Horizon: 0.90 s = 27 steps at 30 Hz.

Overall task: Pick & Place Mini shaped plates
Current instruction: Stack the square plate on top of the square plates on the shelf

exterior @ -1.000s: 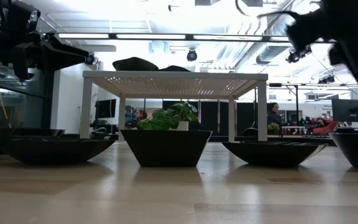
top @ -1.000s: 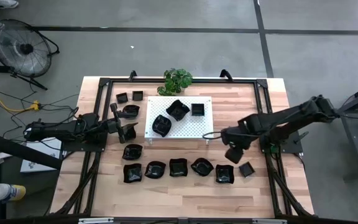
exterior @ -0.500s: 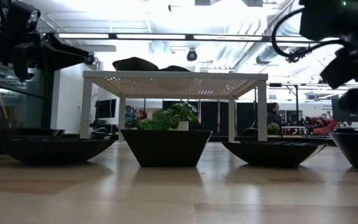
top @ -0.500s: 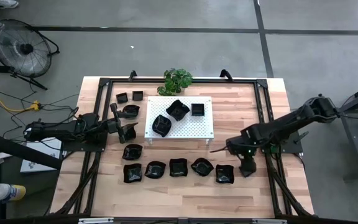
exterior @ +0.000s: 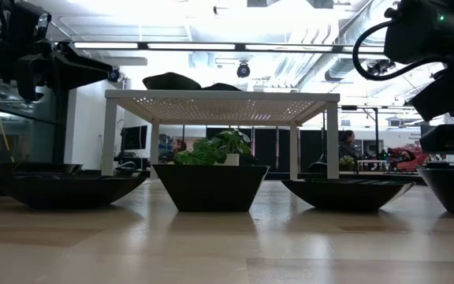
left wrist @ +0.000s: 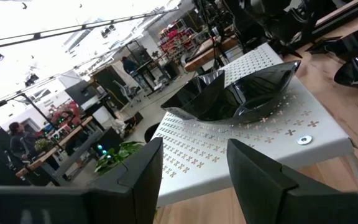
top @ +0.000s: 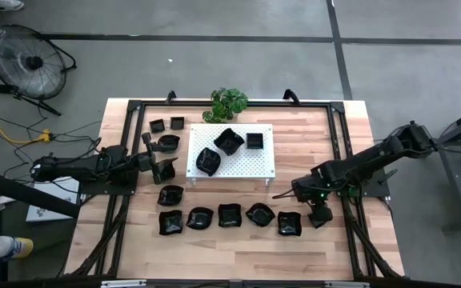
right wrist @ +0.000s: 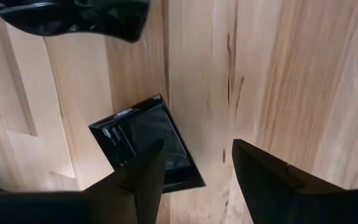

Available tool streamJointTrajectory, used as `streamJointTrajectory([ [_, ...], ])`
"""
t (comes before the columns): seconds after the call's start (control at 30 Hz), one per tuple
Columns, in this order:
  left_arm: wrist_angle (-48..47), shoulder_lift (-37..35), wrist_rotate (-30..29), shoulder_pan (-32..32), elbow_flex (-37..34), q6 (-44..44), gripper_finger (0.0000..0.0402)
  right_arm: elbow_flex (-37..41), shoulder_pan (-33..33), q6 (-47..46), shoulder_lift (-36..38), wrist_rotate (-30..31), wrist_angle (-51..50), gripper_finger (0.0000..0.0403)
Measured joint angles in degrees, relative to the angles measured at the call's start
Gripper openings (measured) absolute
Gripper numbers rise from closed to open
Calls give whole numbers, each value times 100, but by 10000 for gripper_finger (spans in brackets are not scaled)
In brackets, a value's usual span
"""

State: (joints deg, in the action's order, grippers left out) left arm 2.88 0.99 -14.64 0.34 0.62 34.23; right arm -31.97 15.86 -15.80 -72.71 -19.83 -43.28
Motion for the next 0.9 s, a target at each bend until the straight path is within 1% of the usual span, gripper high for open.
streamJointTrajectory([
  [0.23, -1, 1, -11, 1, 0, 1, 175, 0, 0, 193, -31, 19, 36, 181],
  [0.47, 1, -1, -8, 2, 0, 1, 175, 0, 129, 193, -232, -20, 219, 181],
  [0.9, 1, 0, -4, 1, 0, 1, 175, 0, 330, 132, -236, -13, 209, 181],
])
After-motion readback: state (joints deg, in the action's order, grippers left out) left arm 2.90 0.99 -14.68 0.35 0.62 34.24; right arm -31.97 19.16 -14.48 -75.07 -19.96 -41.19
